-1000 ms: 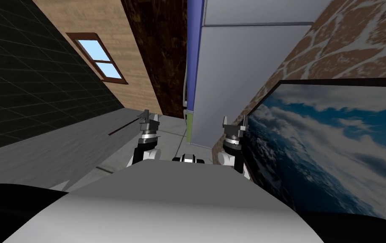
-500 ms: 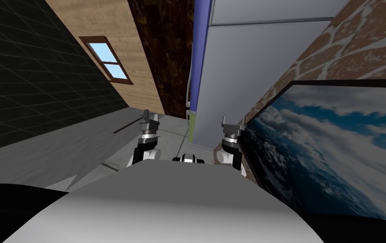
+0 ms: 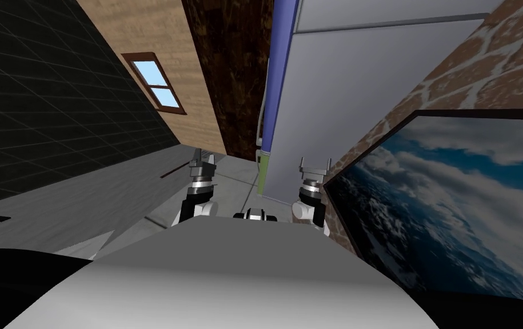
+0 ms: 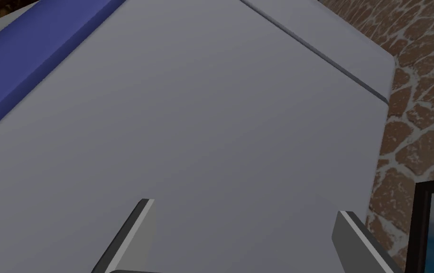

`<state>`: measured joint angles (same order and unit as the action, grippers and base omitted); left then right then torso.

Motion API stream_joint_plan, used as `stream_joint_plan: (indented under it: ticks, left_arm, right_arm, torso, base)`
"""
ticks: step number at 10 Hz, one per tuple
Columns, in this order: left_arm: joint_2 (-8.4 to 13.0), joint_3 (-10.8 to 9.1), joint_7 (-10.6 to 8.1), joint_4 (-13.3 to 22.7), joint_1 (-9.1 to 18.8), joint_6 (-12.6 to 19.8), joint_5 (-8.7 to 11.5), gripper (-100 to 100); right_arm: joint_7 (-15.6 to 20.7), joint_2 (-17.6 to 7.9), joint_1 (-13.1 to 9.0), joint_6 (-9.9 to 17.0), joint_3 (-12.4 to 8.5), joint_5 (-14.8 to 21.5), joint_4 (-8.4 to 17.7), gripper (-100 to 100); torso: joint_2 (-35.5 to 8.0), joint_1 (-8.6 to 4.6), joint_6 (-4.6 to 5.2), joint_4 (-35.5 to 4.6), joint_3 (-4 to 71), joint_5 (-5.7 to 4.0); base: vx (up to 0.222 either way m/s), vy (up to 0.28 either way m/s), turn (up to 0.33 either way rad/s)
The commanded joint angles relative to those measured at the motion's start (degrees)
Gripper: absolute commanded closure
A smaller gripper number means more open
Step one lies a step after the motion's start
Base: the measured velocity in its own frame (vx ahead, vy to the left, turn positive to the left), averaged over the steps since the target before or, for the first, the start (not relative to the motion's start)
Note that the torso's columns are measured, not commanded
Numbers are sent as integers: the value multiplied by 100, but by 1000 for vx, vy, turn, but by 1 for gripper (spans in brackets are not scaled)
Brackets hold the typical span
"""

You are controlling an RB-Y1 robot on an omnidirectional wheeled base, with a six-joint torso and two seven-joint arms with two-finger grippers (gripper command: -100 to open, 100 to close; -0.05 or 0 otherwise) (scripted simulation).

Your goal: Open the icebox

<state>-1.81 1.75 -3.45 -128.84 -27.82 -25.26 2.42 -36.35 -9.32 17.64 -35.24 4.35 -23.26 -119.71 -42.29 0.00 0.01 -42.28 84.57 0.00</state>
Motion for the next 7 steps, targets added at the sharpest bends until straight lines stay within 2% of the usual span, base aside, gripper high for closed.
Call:
stream_joint_plan:
  ticks: [1, 2, 3, 4, 5, 6, 7]
  left_arm:
    - [0, 0, 0, 0, 0, 0, 0, 0]
    - [0, 0, 0, 0, 0, 0, 0, 0]
    - [0, 0, 0, 0, 0, 0, 0, 0]
    - [0, 0, 0, 0, 0, 0, 0, 0]
    - [0, 0, 0, 0, 0, 0, 0, 0]
    - [0, 0, 0, 0, 0, 0, 0, 0]
    - [0, 0, 0, 0, 0, 0, 0, 0]
  right_arm:
    - [-439, 2, -92, -44, 48, -262, 139, -100]
    - [-607, -2, -183, -79, 84, -500, 275, -100]
    - [-774, -2, -183, -79, 84, -500, 275, -100]
    - [-945, -8, -276, -114, 119, -742, 418, -100]
    - [-1111, -8, -276, -114, 119, -742, 418, -100]
    - [-1276, -16, -372, -148, 155, -986, 568, -100]
    - [-1432, -16, -372, -148, 155, -986, 568, -100]
  torso:
    - [2, 1, -3, 1, 1, 0]
    - [0, -2, 0, 0, 0, -1]
    - [1, 2, -2, 0, 0, 0]
    - [-1, -2, 0, 0, -1, 0]
    - [2, -1, -3, 0, 1, -1]
    - [0, -3, 1, 0, 0, -1]
    - [0, 3, -2, 0, 0, 0]
  base:
    - [23, 30, 55]
    - [24, 42, 99]
    - [22, 33, 62]
    - [26, 32, 142]
    - [24, 27, 52]
    - [21, 41, 91]
    - [22, 30, 60]
